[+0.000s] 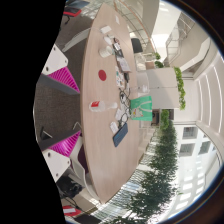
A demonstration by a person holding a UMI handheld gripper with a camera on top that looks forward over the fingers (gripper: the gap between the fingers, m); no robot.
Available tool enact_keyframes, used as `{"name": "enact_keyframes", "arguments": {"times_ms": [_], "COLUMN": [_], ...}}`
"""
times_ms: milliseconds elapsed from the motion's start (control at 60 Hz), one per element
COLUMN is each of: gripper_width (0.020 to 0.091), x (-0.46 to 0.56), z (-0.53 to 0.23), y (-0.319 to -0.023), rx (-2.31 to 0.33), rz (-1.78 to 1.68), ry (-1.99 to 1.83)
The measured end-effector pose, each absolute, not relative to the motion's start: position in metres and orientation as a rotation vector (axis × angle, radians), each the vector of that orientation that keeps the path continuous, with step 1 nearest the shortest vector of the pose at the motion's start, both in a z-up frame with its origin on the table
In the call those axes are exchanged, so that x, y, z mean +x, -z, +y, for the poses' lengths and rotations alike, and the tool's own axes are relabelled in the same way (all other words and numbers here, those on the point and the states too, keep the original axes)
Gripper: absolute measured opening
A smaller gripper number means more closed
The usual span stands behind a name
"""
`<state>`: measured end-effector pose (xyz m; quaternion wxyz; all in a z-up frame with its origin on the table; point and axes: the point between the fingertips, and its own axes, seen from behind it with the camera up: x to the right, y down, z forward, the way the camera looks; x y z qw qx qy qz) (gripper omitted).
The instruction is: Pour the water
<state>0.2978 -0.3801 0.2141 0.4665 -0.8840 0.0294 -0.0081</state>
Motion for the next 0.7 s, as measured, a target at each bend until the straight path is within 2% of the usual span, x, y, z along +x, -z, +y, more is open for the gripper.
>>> {"name": "enact_keyframes", "arguments": {"times_ms": [200, 400, 533, 700], "gripper_width": [0.0797, 0.0796, 0.0796, 0.0798], "x": [0.280, 0.272, 0.270, 0.270], "z": [-0.378, -0.363, -0.324, -0.232], "y": [-0.218, -0.206, -0.173, -0.115], "rx": [-2.143, -2.103, -2.042, -1.929], "rz": [0.096, 0.068, 0.068, 0.108], "ry": [0.080, 0.103, 0.084, 0.071]}}
